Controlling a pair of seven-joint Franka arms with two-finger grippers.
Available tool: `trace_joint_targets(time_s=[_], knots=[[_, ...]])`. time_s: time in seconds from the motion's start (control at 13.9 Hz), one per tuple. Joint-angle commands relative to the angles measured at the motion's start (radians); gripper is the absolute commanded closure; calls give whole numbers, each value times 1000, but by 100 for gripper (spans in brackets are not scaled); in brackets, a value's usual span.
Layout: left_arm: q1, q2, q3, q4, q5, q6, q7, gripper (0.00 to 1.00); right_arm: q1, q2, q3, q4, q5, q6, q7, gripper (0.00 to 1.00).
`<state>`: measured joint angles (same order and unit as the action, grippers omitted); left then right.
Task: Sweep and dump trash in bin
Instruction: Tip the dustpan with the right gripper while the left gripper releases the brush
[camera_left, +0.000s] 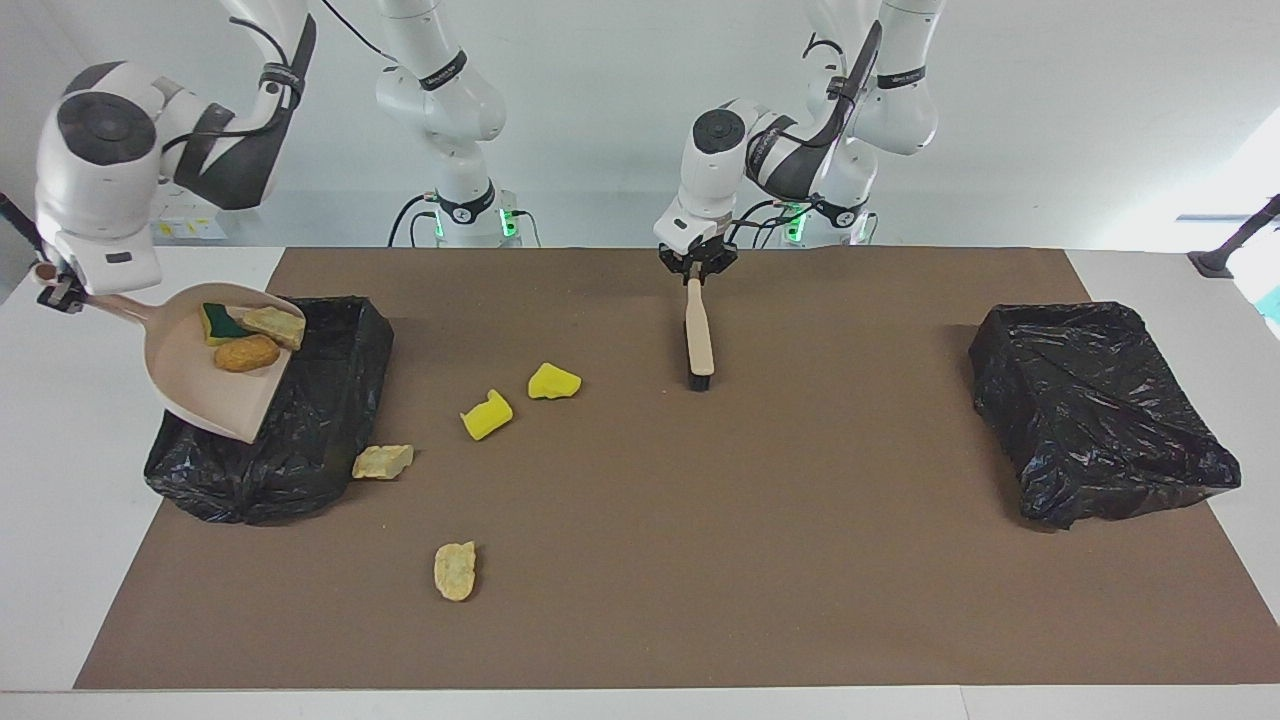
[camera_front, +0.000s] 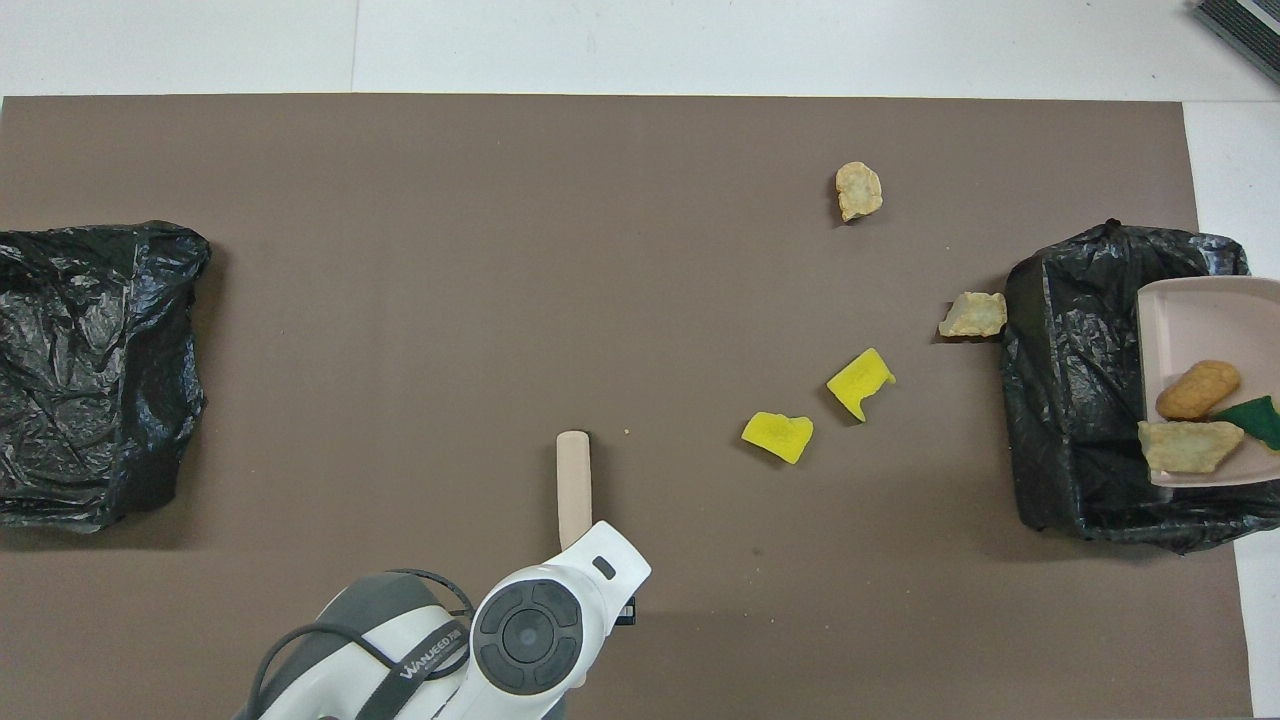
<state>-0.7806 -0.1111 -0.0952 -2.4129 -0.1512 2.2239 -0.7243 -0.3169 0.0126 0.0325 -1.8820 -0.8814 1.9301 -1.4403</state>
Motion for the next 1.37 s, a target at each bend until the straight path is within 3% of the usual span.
trace_joint_targets(time_s=[0.0,0.07,0.14,0.5,0.79,1.08,1.29], knots=[[-3,-10,6,-25,12,22,-29,20,25,-79,1,-91,-115,23,54,100],[1,-9,6,-20,12,11,-26,1,25,-79,3,-89,-155,15,55,100],[6,-2,8,-17,10,8,-27,0,25,-79,4,-88,-168,12,57,100],[93,1,9,11,12,-12,-15,0,25,-91,4,-46,-191,10,17,100],[239,1,11,98,15,-39,-9,0,51,-121,15,-51,-335,23,-5,100],[398,-34,14,123,22,-90,167,0,76,-117,18,-111,-334,32,66,100],[489,-62,17,126,22,-151,300,0,110,-85,20,-39,-389,12,26,100]])
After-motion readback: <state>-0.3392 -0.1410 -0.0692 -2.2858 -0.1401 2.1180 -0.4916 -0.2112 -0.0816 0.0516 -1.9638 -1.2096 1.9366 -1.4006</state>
